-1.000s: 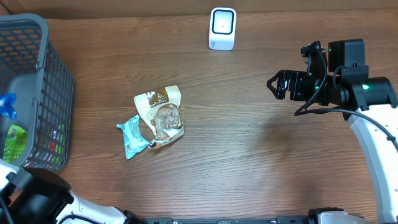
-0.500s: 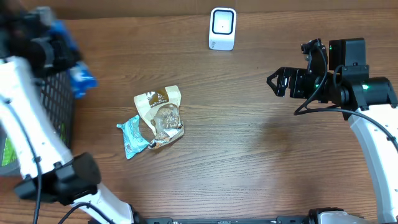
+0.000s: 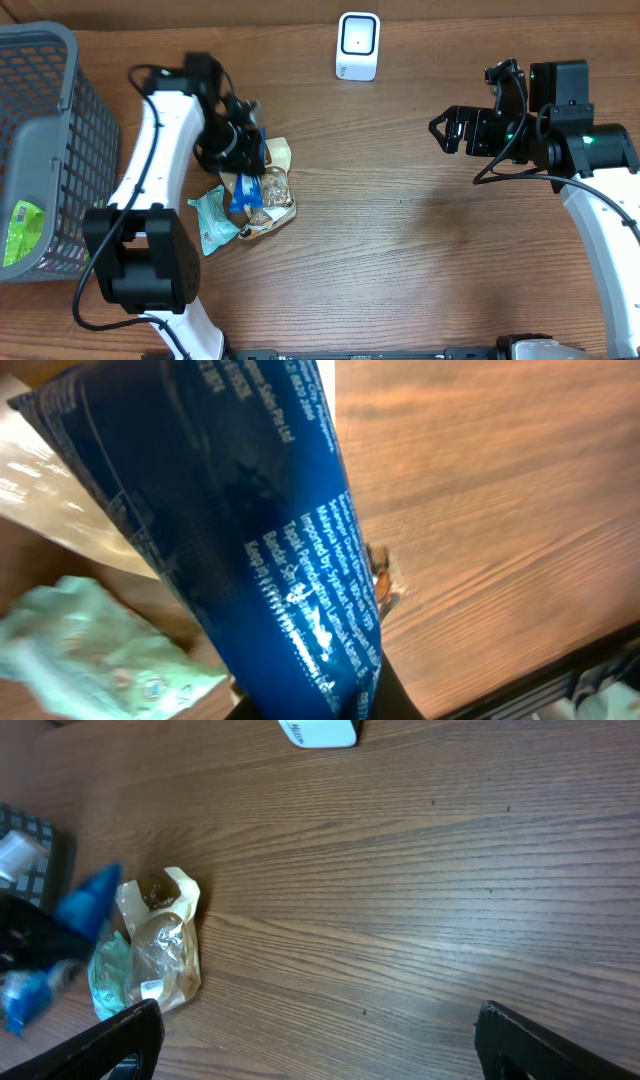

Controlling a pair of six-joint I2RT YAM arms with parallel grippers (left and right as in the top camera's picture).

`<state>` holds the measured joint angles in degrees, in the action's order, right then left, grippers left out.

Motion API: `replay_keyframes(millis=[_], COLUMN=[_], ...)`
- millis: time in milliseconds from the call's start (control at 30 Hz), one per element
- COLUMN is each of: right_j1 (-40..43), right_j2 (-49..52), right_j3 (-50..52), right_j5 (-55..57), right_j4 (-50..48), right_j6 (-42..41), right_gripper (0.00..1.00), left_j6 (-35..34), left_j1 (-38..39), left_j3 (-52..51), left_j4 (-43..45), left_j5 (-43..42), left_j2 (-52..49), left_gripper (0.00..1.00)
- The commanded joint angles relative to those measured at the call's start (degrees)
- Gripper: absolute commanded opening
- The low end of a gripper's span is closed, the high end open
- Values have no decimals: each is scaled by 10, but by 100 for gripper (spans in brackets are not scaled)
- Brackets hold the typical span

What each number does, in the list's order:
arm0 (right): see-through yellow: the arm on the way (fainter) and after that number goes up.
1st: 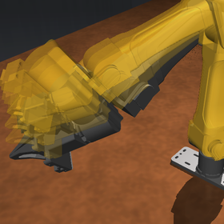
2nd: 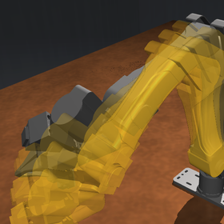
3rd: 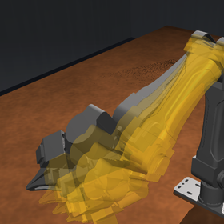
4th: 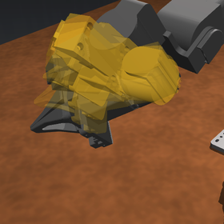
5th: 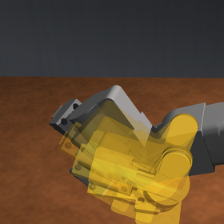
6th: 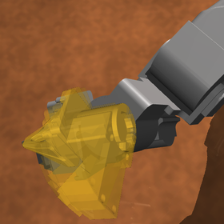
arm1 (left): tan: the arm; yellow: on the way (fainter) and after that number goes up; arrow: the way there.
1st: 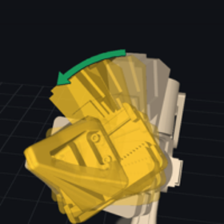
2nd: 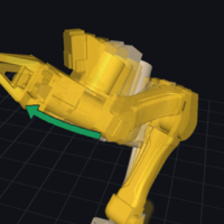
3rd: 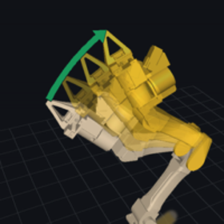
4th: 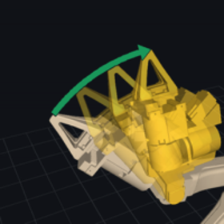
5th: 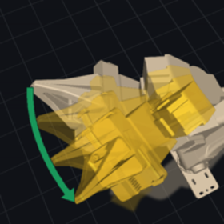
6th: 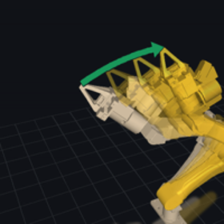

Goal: Scan the item barcode
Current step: 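Place the blue packet on top of the pastry bag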

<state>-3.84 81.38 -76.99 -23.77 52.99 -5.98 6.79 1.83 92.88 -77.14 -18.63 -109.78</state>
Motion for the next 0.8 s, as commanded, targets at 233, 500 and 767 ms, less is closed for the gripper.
replay_keyframes(millis=[233, 500, 767], right_j1=[-3, -3, -3], right_j2=[-2, -2, -2], right_j3=[-9, -9, -9], right_j5=[-3, -3, -3], right_j4=[-1, 7, 17], right_j6=[0, 0, 0], right_gripper=[100, 100, 100], left_j6=[-24, -71, -241], left_j1=[3, -24, -155], left_j3=[-7, 258, 548], left_j4=[10, -64, -127], left_j5=[42, 70, 194], left_j2=[4, 4, 4], left_gripper=[57, 57, 68])
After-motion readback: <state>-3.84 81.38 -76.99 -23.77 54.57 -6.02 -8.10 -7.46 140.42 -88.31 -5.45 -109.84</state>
